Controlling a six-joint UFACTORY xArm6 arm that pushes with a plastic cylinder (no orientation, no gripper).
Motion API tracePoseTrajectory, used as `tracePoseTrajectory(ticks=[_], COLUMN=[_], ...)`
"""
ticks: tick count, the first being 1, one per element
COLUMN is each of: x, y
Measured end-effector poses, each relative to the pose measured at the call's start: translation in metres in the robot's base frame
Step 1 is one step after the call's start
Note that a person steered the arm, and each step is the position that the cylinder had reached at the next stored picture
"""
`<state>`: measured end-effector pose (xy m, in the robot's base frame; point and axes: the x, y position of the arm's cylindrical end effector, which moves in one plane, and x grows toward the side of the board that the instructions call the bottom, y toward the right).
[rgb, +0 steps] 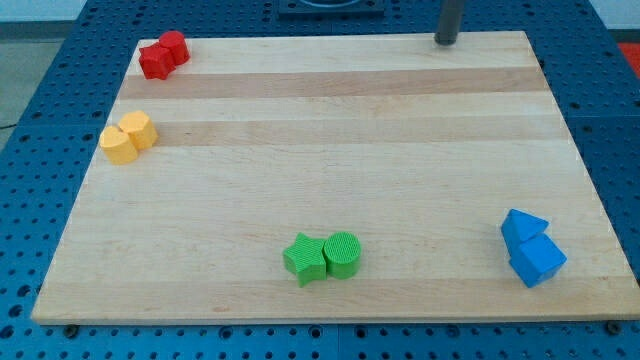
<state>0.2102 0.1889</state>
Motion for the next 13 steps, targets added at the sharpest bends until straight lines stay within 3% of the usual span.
tracePoseTrajectory(ticks=[1, 2, 3, 5, 6, 9, 10, 12, 13], x=[0.055, 0.174, 0.274, 0.393, 0.397, 0.334, 0.301, 0.264, 0.225], y=[0.088, 0.138, 0.156, 0.103, 0.064, -0.084, -0.104, -0.051, -0.101])
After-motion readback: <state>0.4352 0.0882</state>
